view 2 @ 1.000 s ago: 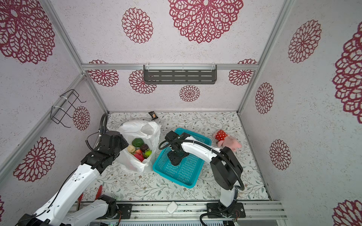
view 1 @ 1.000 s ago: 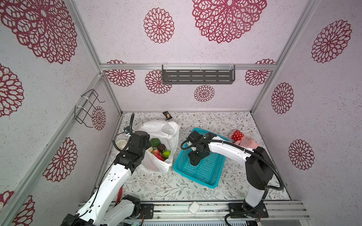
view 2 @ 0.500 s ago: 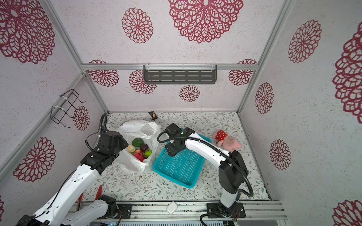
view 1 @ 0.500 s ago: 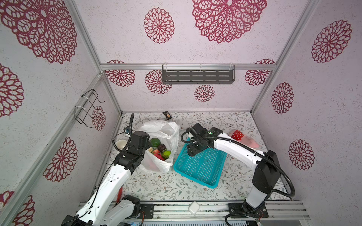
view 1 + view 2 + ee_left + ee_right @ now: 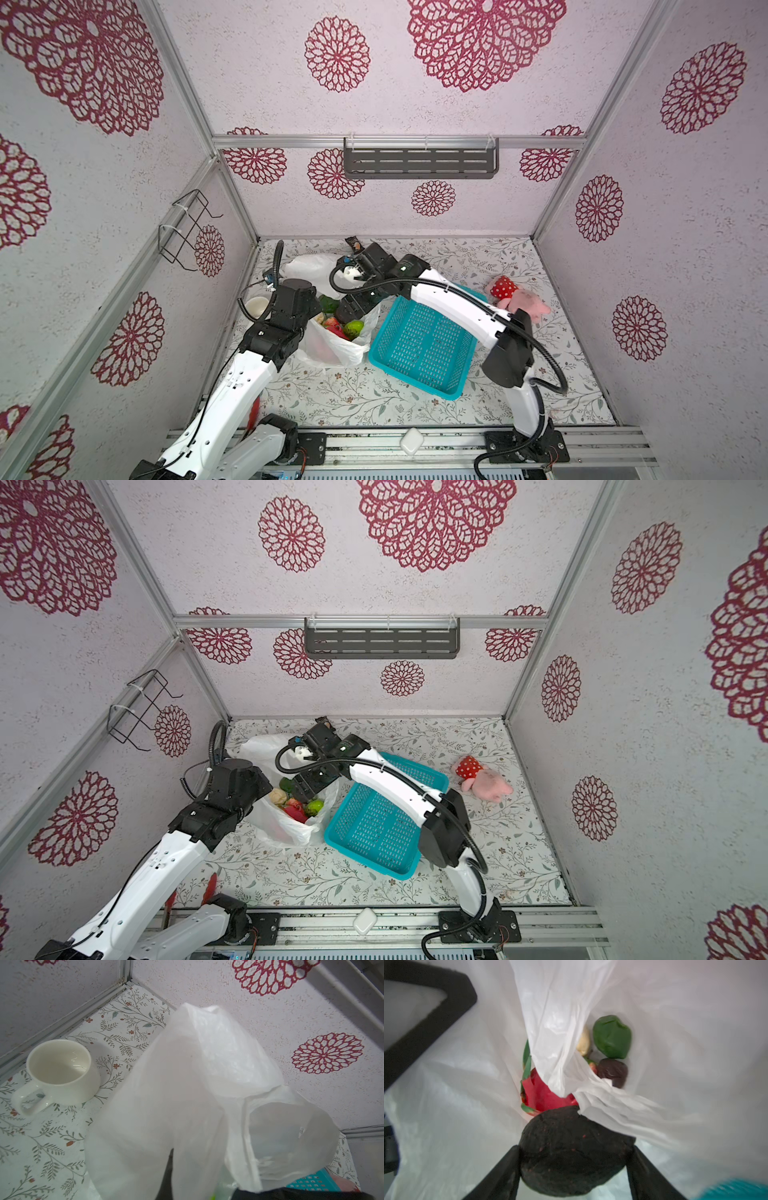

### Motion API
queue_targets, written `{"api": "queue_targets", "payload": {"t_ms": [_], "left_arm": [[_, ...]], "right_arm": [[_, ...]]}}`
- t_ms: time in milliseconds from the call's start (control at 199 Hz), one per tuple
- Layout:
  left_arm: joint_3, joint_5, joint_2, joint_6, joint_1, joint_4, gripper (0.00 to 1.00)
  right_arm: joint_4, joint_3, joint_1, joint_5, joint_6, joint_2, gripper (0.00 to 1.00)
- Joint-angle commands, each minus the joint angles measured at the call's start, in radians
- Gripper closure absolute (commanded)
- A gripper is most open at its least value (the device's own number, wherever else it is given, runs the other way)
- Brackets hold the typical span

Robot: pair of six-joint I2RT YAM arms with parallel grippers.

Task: Place the fruits into the plastic bag
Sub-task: Place the fruit in the plastic bag.

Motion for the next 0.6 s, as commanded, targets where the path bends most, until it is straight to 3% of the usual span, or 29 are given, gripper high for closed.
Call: {"api": "queue_targets", "payload": {"t_ms": [0,131,252,599], "left_arm": [[0.038,0.003,0.0,-0.011,-0.003,0.01,1.0],[0.05,-0.001,0.011,-0.015,-0.005,0.0,1.0],[0.055,-0.006,0.017,-0.019,-0.004,-0.003,1.0],[0.067,-0.028,0.055,-0.007,0.002,-0.004,1.0]], "right_arm": [[-0.003,0.139,-0.003,-0.139,-0.012,0.054,0.29],[0.058,0.181,-0.005,-0.194,0.012,0.085,0.1],[0.07,0.143,-0.006,-0.195,-0.003,0.047,0.01],[0.243,-0.234,-0.044,-0.014,-0.037,-0.322,0.01]]}}
